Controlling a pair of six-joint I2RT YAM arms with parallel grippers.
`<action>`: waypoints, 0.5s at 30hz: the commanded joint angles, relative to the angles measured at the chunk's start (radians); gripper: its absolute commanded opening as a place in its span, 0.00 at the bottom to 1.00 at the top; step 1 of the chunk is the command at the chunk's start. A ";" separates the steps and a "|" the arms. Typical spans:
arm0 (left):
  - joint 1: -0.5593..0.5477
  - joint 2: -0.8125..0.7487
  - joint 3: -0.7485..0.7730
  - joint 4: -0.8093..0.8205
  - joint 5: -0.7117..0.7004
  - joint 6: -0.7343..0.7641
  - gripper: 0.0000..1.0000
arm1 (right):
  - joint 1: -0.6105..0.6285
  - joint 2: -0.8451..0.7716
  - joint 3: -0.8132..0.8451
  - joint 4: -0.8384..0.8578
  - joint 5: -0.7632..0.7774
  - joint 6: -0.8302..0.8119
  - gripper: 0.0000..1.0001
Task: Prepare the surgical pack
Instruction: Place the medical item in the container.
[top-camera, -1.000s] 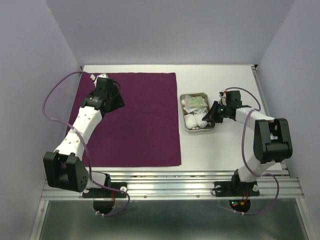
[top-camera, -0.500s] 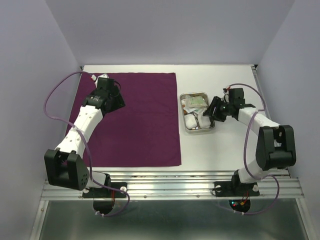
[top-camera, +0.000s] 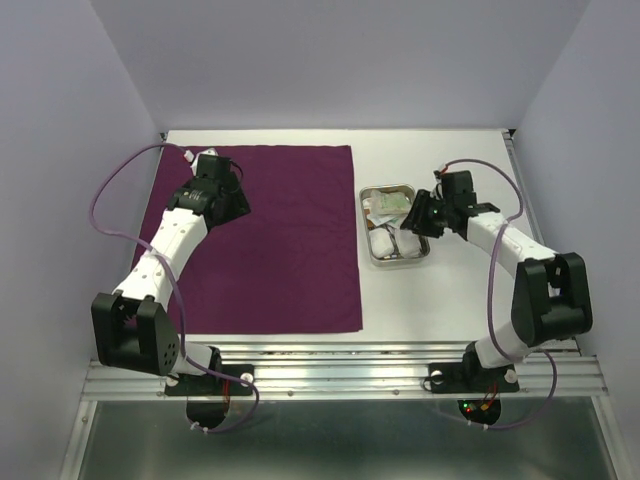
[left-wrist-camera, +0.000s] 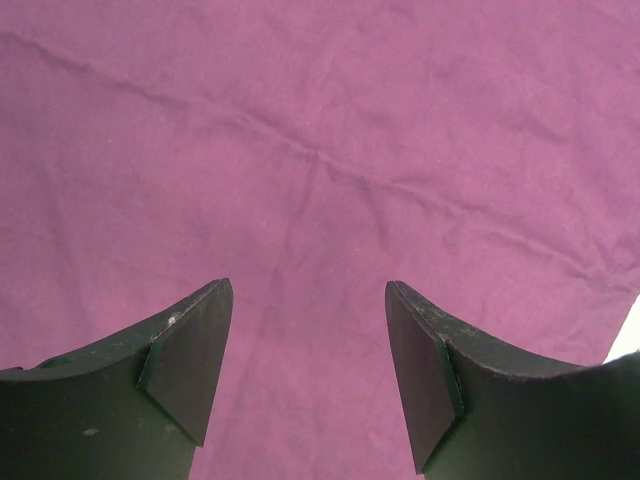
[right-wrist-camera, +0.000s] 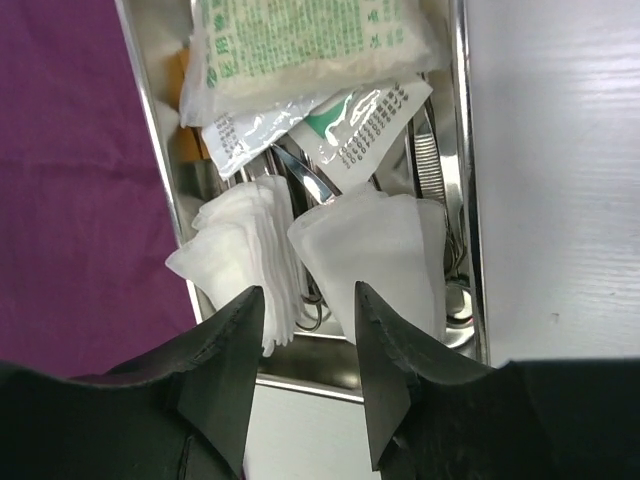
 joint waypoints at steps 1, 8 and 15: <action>0.001 -0.005 0.025 -0.009 -0.035 -0.008 0.74 | 0.006 0.050 -0.024 0.053 0.058 0.016 0.46; 0.001 0.026 0.018 -0.025 -0.054 -0.018 0.74 | 0.016 0.051 -0.001 0.043 0.062 0.014 0.46; 0.003 0.052 0.005 -0.032 -0.090 -0.037 0.74 | 0.049 -0.009 0.084 -0.003 0.073 0.012 0.49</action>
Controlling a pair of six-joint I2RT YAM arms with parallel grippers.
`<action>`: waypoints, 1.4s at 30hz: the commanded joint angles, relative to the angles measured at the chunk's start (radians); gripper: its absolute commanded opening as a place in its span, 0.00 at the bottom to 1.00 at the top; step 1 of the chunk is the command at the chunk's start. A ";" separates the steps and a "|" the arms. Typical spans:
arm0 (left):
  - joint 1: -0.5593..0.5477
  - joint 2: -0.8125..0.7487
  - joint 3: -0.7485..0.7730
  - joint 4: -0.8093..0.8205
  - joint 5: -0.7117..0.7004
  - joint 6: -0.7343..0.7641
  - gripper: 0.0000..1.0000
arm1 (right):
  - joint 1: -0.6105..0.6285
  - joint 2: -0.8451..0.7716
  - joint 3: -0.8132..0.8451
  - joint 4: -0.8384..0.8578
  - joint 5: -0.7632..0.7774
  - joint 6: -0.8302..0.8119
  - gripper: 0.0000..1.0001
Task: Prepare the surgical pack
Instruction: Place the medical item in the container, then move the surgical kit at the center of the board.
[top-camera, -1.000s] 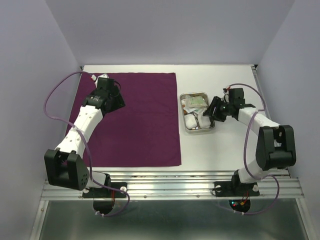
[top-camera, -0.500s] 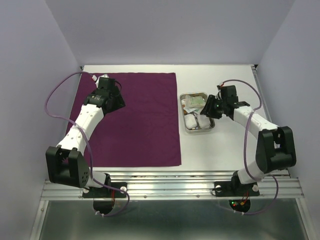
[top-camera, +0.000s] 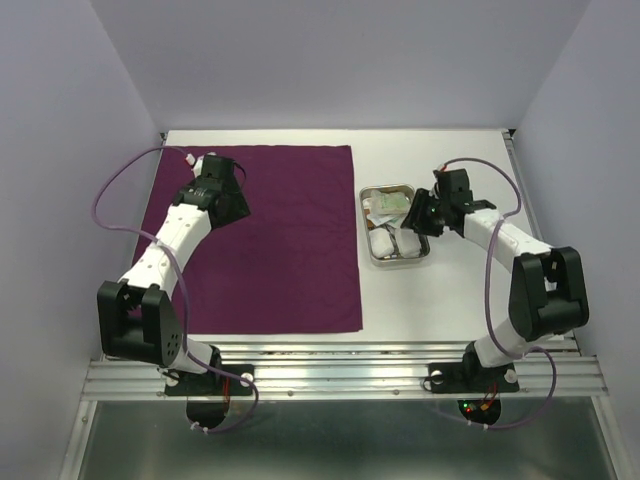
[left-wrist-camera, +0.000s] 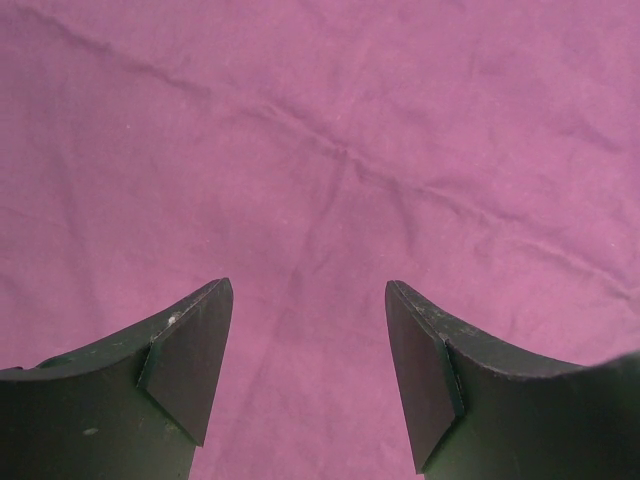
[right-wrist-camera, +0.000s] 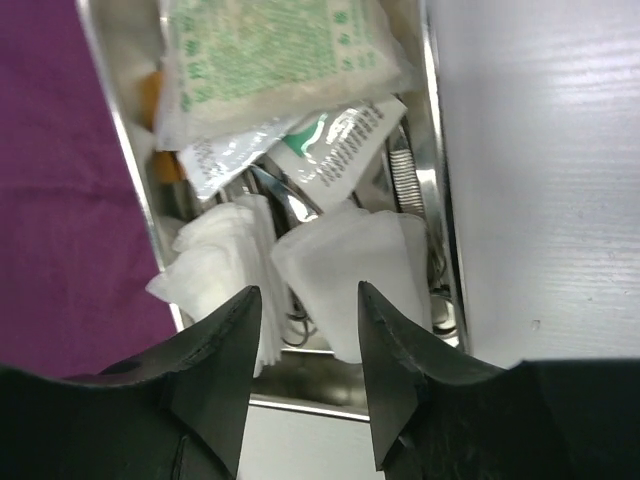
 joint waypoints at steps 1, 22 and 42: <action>0.003 0.010 0.005 -0.020 -0.063 -0.017 0.74 | 0.051 -0.071 0.078 0.002 0.017 0.007 0.50; 0.015 0.022 -0.045 -0.034 -0.132 -0.037 0.74 | 0.384 -0.019 0.151 -0.052 0.298 0.004 0.52; 0.052 0.140 -0.120 0.056 -0.071 -0.056 0.74 | 0.419 0.291 0.386 -0.110 0.525 -0.107 0.46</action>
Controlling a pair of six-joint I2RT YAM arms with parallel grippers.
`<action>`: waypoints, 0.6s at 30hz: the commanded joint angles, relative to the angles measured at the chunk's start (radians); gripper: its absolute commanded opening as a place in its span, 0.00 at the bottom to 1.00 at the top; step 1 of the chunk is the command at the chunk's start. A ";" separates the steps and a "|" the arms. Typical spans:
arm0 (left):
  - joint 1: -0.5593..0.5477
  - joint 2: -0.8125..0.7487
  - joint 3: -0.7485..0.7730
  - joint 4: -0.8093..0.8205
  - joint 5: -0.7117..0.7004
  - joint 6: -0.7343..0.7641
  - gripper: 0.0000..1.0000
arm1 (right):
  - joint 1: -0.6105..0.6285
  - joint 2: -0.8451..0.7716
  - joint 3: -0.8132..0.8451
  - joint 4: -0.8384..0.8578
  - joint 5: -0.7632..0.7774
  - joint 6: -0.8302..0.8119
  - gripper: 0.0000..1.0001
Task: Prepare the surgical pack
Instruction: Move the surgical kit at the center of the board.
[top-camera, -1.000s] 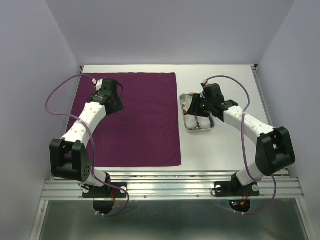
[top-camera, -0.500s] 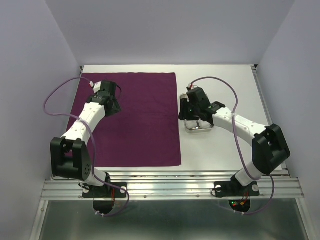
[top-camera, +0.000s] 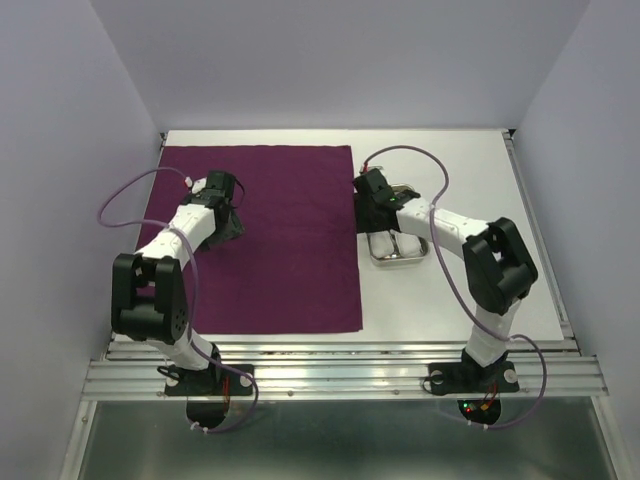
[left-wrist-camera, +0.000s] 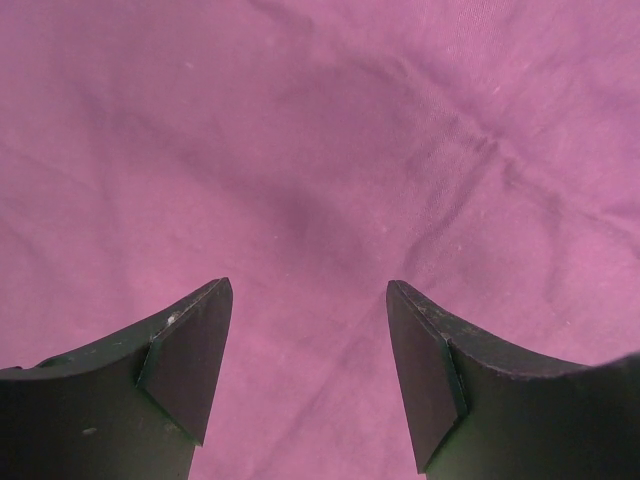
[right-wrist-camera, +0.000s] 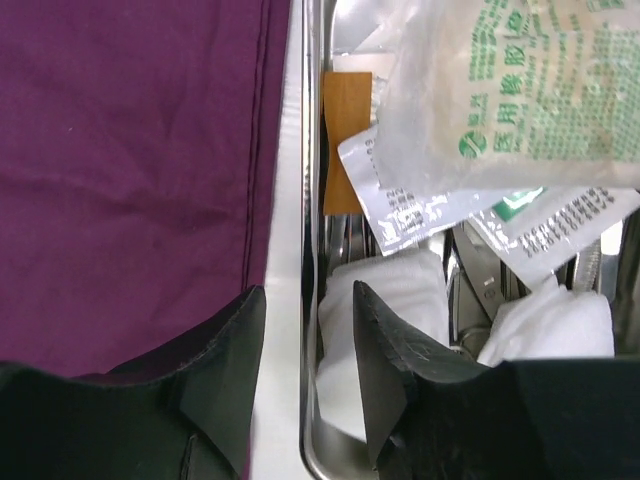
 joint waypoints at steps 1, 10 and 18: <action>-0.006 0.023 -0.015 0.039 0.023 -0.020 0.74 | 0.001 0.058 0.102 0.001 0.040 -0.048 0.45; -0.055 0.113 0.024 0.068 0.040 -0.050 0.74 | 0.001 0.184 0.170 0.019 0.050 -0.060 0.10; -0.171 0.246 0.062 0.096 0.072 -0.089 0.74 | 0.001 0.156 0.169 0.024 0.112 -0.084 0.01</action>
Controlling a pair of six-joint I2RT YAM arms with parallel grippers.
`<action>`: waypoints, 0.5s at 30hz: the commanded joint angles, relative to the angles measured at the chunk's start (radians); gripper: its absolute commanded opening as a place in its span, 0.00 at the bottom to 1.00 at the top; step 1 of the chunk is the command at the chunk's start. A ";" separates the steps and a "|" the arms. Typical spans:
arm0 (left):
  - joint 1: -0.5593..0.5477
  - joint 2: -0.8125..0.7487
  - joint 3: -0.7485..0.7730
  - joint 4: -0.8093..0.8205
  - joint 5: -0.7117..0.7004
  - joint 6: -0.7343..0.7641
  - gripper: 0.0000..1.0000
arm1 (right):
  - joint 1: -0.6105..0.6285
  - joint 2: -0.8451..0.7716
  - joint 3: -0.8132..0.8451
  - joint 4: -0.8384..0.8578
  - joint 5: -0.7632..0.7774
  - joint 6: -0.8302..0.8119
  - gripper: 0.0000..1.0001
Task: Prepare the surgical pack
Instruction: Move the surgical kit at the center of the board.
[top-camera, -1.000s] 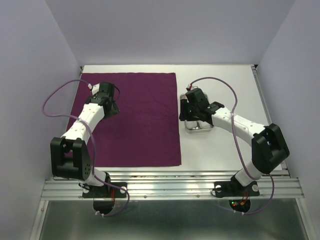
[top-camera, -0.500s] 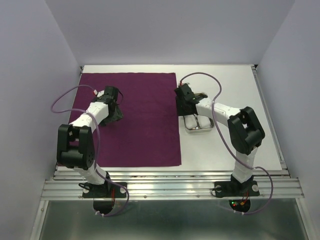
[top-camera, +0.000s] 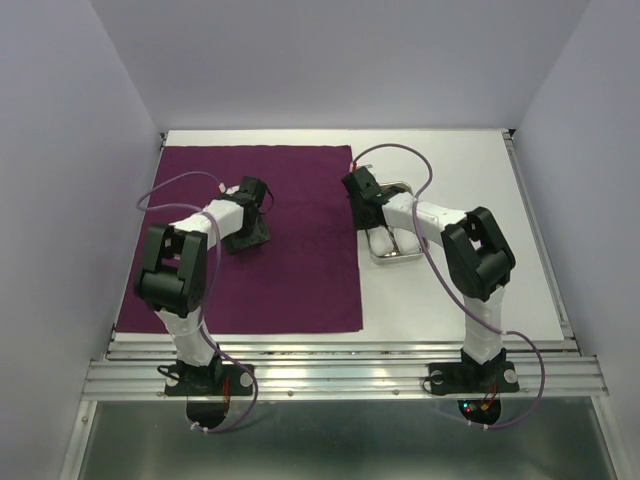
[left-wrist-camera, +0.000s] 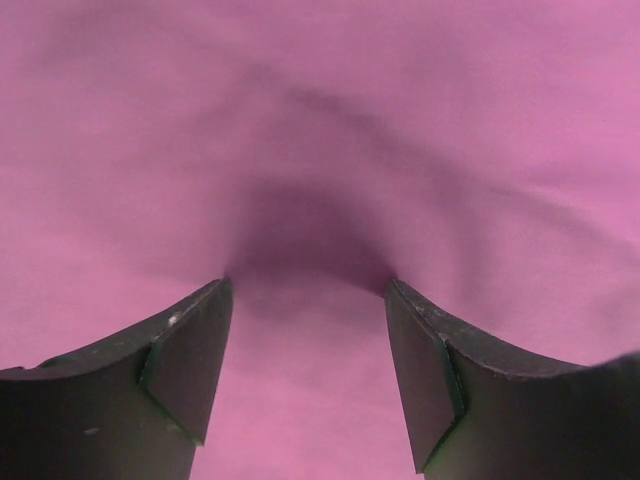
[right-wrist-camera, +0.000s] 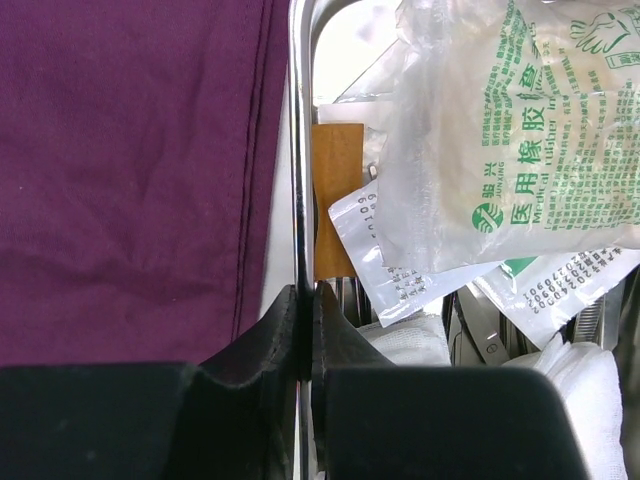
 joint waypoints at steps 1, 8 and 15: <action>-0.065 0.054 0.041 0.026 0.035 -0.037 0.73 | 0.001 -0.024 0.039 0.025 0.061 -0.021 0.01; -0.143 0.142 0.077 0.051 0.084 -0.051 0.73 | 0.001 -0.067 0.063 0.046 0.055 -0.041 0.01; -0.136 0.048 0.089 -0.012 0.028 -0.037 0.73 | 0.001 -0.073 0.138 0.053 0.035 -0.082 0.01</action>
